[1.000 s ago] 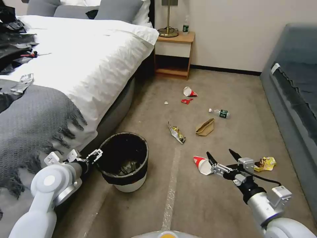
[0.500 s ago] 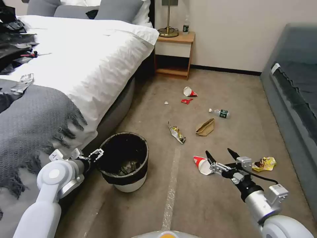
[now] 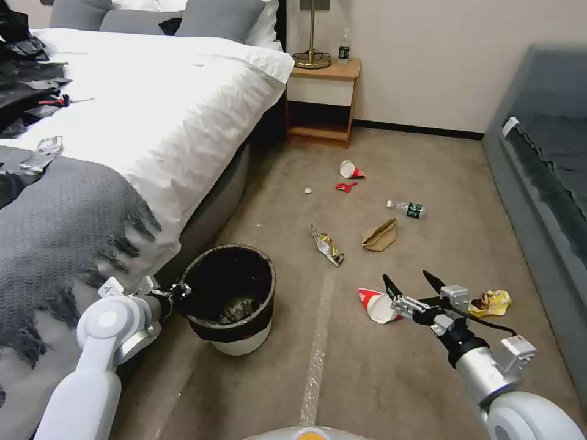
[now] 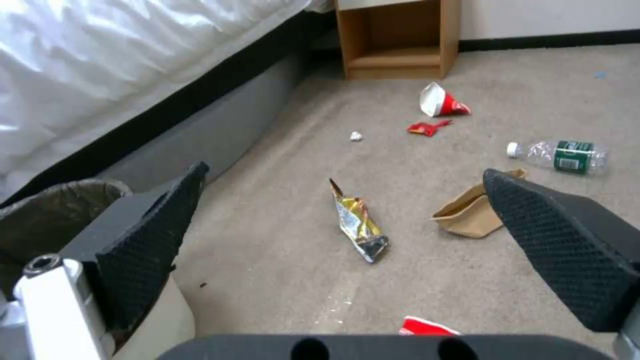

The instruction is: Pick up the trash can from the floor.

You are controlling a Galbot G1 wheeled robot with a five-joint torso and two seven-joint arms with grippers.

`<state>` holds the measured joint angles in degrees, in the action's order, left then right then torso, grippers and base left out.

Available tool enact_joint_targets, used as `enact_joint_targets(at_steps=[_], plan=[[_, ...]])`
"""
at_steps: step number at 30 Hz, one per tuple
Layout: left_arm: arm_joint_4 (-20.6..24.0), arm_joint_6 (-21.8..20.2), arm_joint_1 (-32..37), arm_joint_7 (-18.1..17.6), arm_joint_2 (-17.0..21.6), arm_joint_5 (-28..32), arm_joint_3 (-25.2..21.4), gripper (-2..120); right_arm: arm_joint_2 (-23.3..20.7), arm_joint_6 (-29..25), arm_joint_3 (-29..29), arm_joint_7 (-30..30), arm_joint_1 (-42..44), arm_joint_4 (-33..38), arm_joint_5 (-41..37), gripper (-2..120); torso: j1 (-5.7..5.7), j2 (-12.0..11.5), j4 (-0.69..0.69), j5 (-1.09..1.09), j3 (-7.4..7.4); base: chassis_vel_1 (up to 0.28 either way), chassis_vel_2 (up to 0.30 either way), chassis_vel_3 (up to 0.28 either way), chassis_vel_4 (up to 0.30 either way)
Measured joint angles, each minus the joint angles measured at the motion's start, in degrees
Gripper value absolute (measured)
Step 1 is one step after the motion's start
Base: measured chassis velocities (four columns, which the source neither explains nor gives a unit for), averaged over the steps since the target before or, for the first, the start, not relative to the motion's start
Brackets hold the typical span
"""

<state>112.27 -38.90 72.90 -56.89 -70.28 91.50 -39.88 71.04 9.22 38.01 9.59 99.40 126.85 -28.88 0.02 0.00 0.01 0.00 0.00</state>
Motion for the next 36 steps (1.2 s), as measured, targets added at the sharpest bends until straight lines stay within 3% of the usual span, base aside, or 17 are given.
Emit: enact_joint_targets(at_steps=[4, 24, 29, 36], plan=[[0.00, -0.01, -0.01, 0.08, -0.15, -0.04, -0.03, 6, -0.04, 0.00, 0.02, -0.09, -0.09, -0.05, -0.29, 100, 0.00, 0.00, 0.00, 0.00, 0.00, 0.000, 0.000, 0.000, 0.000], [2.90, -0.28, 2.05, 2.18, 0.22, -1.47, -0.50, 6, 0.21, -0.18, -0.11, -0.03, 0.92, 0.94, -0.30, 100, 0.00, 0.00, 0.00, -0.01, 0.00, 0.000, 0.000, 0.000, 0.000], [7.15, -1.13, 3.88, 3.06, 1.68, -1.03, -1.06, 6, 0.17, -0.29, -0.06, -0.01, 1.18, 1.22, -0.30, 100, 0.00, 0.00, 0.00, 0.00, 0.00, 0.000, 0.000, 0.000, 0.000], [17.40, -2.55, 6.16, 3.81, 6.17, 3.89, -3.44, 6, 0.20, -0.44, -0.02, 0.08, 1.37, 1.87, -0.34, 100, 0.00, 0.00, 0.00, -0.01, 0.00, 0.000, 0.000, 0.000, 0.000]])
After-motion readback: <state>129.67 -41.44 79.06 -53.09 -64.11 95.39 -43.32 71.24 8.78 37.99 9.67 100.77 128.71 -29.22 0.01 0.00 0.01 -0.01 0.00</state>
